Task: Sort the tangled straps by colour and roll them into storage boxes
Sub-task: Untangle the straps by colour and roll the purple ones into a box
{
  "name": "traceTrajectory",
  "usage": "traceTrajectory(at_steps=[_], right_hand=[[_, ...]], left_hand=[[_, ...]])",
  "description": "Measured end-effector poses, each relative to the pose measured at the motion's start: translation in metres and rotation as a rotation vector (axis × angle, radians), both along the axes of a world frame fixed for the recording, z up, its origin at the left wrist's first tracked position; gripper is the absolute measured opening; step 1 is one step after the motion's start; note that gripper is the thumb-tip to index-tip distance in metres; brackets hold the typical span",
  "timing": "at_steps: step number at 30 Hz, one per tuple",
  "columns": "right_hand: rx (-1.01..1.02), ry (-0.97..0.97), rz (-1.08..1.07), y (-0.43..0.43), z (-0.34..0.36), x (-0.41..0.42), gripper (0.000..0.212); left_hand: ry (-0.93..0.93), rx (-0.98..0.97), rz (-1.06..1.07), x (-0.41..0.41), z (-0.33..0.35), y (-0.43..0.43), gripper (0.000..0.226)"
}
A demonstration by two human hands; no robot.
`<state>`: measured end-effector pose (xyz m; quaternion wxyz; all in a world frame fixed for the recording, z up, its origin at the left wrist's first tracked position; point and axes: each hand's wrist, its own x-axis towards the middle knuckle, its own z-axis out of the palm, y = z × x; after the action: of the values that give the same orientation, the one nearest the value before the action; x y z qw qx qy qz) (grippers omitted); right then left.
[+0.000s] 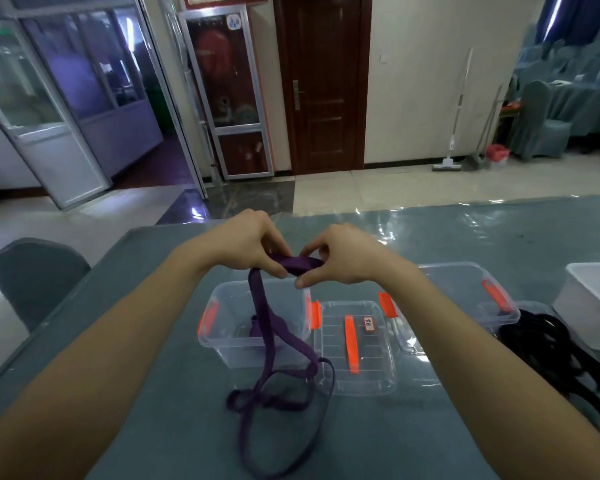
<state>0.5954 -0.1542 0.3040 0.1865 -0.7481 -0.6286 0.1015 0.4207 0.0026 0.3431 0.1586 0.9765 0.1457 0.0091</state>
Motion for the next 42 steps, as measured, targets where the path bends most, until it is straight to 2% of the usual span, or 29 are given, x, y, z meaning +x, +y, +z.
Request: traceTrajectory(at_steps=[4, 8, 11, 17, 22, 25, 32, 35, 39, 42], right_hand=[[-0.035, -0.155, 0.033, 0.008, -0.006, -0.008, 0.054], [-0.063, 0.047, 0.076, 0.014, -0.004, -0.008, 0.048], [-0.050, 0.090, 0.078, 0.019, -0.006, -0.012, 0.044], [0.142, 0.505, 0.096, 0.014, -0.012, -0.007, 0.023], [0.319, 0.803, 0.098, 0.014, -0.018, -0.009, 0.024], [0.351, 0.941, 0.102, 0.015, -0.026, -0.013, 0.026], [0.404, 1.221, 0.071, 0.019, -0.040, -0.026, 0.015], [0.350, 1.182, 0.047, 0.016, -0.044, -0.026, 0.014], [0.189, 0.733, 0.055, 0.009, -0.035, -0.020, 0.018], [0.168, 0.592, 0.039, 0.003, -0.028, -0.017, 0.018]], left_hand=[[0.031, 0.063, 0.000, 0.000, 0.002, -0.006, 0.026], [0.044, 0.062, -0.009, -0.006, 0.002, -0.007, 0.025], [0.028, 0.042, -0.028, -0.013, 0.004, -0.004, 0.024], [-0.104, -0.069, 0.002, -0.030, 0.006, 0.013, 0.033], [-0.314, -0.260, 0.102, -0.036, -0.011, 0.016, 0.042], [-0.429, -0.371, 0.111, -0.037, -0.028, 0.013, 0.041], [-0.478, -0.545, 0.101, -0.034, -0.047, 0.015, 0.037], [-0.472, -0.564, 0.080, -0.033, -0.046, 0.017, 0.038], [-0.354, -0.547, 0.040, -0.035, -0.045, 0.021, 0.040], [-0.333, -0.557, 0.026, -0.033, -0.042, 0.022, 0.039]])
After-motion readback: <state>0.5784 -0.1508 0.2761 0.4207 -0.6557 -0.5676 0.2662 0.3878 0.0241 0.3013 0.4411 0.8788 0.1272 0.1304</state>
